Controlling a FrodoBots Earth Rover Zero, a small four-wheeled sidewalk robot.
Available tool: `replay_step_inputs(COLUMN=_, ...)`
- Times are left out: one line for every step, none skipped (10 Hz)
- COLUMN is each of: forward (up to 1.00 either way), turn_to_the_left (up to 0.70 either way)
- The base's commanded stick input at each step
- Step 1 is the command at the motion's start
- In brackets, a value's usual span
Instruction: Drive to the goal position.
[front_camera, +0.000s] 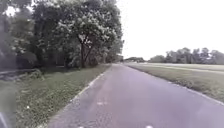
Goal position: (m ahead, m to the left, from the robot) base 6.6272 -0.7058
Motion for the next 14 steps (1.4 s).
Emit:
replay_step_inputs(forward=0.7, turn_to_the_left=-0.01)
replay_step_inputs(forward=0.7, turn_to_the_left=-0.01)
replay_step_inputs(forward=0.7, turn_to_the_left=-0.01)
replay_step_inputs(forward=0.7, turn_to_the_left=-0.01)
replay_step_inputs(forward=0.7, turn_to_the_left=-0.01)
replay_step_inputs(forward=0.7, turn_to_the_left=-0.01)
replay_step_inputs(forward=0.7, turn_to_the_left=-0.01)
replay_step_inputs(forward=0.7, turn_to_the_left=-0.01)
replay_step_inputs(forward=0.7, turn_to_the_left=-0.01)
replay_step_inputs(forward=0.7, turn_to_the_left=-0.01)
replay_step_inputs(forward=0.7, turn_to_the_left=-0.01)
replay_step_inputs(forward=0.7, turn_to_the_left=-0.01)
replay_step_inputs(forward=0.7, turn_to_the_left=0.11)
replay_step_inputs(forward=0.7, turn_to_the_left=0.13)
